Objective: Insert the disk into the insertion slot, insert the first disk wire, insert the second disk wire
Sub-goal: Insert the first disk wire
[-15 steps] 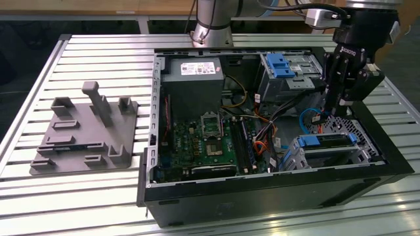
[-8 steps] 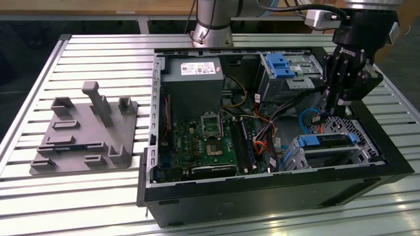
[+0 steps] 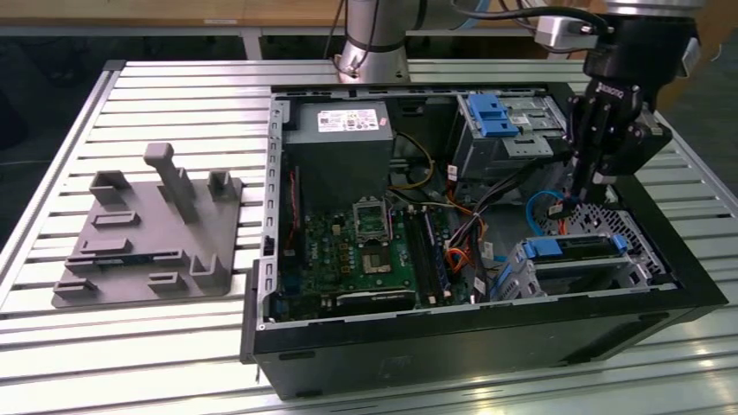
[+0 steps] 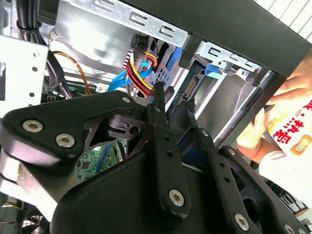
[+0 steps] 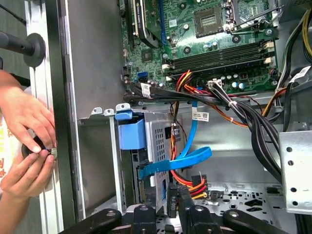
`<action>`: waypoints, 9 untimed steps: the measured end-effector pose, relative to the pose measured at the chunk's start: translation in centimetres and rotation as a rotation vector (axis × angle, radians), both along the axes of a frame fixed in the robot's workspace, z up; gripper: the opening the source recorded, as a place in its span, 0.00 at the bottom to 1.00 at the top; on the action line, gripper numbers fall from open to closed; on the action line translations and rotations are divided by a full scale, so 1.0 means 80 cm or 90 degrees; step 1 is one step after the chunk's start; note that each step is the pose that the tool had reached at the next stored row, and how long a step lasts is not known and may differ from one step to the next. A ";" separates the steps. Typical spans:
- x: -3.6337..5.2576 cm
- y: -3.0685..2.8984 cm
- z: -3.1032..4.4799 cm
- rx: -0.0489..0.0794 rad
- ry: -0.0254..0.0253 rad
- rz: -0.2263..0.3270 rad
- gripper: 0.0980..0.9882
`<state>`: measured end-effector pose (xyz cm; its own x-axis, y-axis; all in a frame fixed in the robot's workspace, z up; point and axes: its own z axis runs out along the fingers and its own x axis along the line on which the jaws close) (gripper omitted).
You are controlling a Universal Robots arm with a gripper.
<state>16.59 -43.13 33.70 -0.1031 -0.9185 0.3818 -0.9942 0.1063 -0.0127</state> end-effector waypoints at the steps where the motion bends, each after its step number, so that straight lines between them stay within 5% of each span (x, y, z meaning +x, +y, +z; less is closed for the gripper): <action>1: 0.000 0.0007 -0.0001 0.000 0.0000 0.001 0.25; 9: 0.000 0.0037 -0.0005 0.000 0.0000 0.010 0.25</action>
